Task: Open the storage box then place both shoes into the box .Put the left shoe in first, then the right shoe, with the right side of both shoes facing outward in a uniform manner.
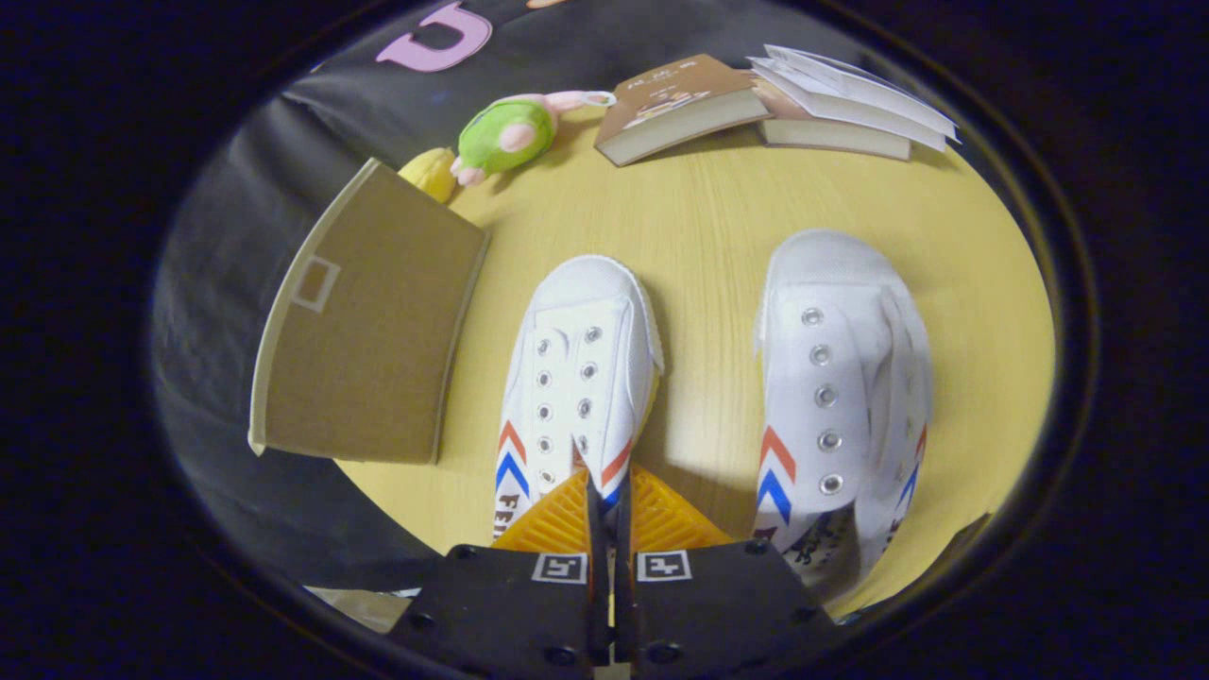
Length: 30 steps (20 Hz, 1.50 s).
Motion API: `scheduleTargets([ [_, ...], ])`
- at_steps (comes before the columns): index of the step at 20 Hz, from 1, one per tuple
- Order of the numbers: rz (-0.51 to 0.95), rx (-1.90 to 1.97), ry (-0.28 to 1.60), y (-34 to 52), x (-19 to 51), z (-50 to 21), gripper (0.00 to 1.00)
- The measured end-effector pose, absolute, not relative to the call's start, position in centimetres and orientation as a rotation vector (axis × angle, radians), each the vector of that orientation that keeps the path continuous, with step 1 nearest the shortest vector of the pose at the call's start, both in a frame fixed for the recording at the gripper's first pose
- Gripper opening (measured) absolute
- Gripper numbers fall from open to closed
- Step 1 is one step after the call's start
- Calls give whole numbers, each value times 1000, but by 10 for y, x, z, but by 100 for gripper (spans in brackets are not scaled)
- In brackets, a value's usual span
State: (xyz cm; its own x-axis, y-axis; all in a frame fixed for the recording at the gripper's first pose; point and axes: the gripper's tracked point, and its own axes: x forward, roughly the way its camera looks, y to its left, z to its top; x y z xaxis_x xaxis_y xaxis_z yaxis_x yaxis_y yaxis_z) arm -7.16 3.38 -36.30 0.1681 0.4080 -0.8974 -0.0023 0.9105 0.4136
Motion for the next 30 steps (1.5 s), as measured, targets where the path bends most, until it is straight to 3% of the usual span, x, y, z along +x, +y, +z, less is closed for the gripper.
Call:
scheduleTargets([
  [15, 225, 529, 1216, 72, -15, -253, 6],
  [23, 310, 522, 1133, 135, 27, -193, 5],
  [30, 404, 479, 1143, 214, 32, -189, 5],
])
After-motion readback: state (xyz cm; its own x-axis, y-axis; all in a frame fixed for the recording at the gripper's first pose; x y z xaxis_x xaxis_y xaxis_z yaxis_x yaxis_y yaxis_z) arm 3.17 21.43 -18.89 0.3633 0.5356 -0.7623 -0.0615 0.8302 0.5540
